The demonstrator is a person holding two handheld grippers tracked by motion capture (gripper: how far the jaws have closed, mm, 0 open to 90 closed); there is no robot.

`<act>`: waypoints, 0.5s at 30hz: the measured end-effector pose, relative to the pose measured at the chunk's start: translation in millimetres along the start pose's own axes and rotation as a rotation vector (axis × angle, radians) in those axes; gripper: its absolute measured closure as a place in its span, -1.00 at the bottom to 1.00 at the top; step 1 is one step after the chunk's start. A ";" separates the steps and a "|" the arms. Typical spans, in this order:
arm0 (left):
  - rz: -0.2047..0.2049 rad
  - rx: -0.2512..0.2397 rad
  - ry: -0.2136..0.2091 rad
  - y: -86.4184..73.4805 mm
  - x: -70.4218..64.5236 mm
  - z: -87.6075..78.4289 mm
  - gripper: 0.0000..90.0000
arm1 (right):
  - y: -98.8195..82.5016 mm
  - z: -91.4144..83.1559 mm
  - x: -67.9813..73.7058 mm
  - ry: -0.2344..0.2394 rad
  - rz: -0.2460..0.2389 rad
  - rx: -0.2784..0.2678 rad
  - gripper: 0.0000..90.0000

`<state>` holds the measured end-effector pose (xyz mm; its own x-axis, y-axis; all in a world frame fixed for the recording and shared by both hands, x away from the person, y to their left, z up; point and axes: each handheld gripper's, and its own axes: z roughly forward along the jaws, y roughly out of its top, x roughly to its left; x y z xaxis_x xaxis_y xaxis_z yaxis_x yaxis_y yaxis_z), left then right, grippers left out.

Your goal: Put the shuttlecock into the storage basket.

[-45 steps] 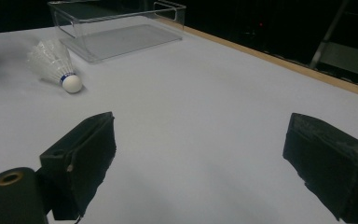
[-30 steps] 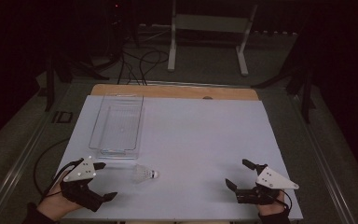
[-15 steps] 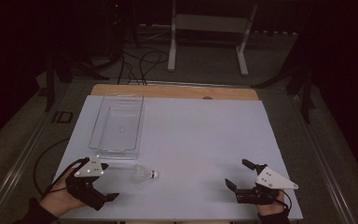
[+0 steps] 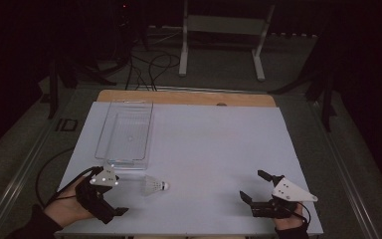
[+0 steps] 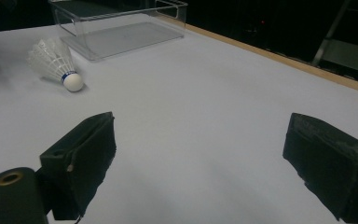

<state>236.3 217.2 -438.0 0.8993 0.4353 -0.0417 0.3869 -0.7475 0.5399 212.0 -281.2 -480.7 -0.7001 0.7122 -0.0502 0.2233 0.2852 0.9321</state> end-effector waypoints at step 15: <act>0.024 0.077 -0.003 17.0 1.0 3.3 -1.00 | 0.3 0.2 0.8 -0.003 -0.003 0.001 -0.80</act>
<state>244.5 203.3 -431.6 0.9091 0.4153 -0.0317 0.3794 -0.7943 0.4746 211.7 -280.4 -480.6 -0.6987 0.7134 -0.0541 0.2219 0.2880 0.9316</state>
